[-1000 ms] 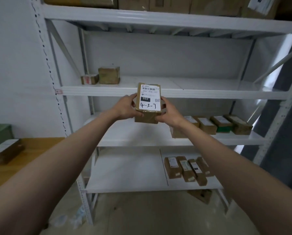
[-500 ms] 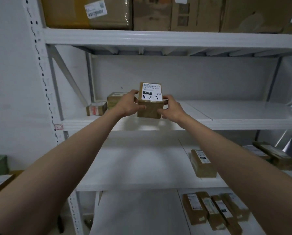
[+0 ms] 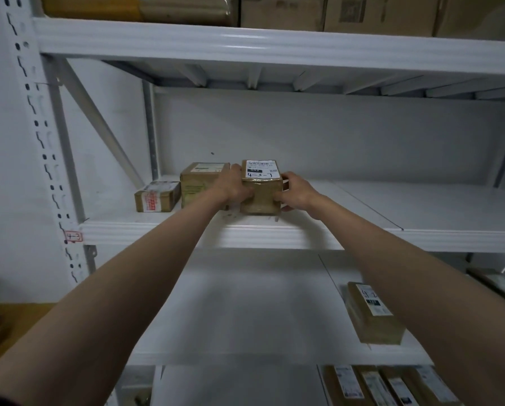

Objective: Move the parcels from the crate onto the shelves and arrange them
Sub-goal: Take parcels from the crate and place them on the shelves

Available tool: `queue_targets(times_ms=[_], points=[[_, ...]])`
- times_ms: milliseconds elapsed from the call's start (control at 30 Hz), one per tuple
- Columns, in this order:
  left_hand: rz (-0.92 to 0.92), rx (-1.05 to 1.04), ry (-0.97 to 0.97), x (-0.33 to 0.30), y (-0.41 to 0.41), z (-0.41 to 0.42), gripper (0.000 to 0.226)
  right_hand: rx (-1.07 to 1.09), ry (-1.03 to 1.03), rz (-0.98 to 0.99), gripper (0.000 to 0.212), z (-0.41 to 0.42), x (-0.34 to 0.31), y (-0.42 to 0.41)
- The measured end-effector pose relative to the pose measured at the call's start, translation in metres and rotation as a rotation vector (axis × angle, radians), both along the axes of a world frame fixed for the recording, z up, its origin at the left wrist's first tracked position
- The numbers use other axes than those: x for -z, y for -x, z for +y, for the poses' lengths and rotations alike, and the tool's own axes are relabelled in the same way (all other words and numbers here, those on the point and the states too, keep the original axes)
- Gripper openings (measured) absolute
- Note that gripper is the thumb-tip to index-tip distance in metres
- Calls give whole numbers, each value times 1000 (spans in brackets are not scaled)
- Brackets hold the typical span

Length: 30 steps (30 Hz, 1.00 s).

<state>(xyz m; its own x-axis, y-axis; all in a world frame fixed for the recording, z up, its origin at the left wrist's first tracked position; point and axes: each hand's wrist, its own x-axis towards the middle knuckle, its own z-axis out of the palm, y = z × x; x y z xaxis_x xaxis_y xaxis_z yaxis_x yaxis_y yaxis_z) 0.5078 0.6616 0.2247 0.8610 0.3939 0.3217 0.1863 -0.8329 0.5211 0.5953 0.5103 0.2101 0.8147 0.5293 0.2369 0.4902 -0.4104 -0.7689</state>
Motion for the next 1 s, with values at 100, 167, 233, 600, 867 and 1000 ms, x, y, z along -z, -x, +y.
queue_targets(times_ms=[100, 167, 233, 600, 867, 1000], points=[[67, -4, -16, 0, -13, 0, 60, -8, 25, 23, 52, 8, 1, -17], [83, -32, -23, 0, -21, 2, 59, -12, 42, 39, 52, 12, 2, -23], [100, -63, -53, 2, -27, 4, 61, -9, 55, 58, 52, 16, 3, -28], [103, -102, -14, 0, -28, 7, 85, 47, 144, 41, 50, 8, -2, -16], [166, -24, 37, -4, 26, 0, 85, 87, 291, -13, 28, -23, -2, 29], [258, 14, 61, 0, 61, -8, 31, 7, 434, -5, 16, -30, -2, 61]])
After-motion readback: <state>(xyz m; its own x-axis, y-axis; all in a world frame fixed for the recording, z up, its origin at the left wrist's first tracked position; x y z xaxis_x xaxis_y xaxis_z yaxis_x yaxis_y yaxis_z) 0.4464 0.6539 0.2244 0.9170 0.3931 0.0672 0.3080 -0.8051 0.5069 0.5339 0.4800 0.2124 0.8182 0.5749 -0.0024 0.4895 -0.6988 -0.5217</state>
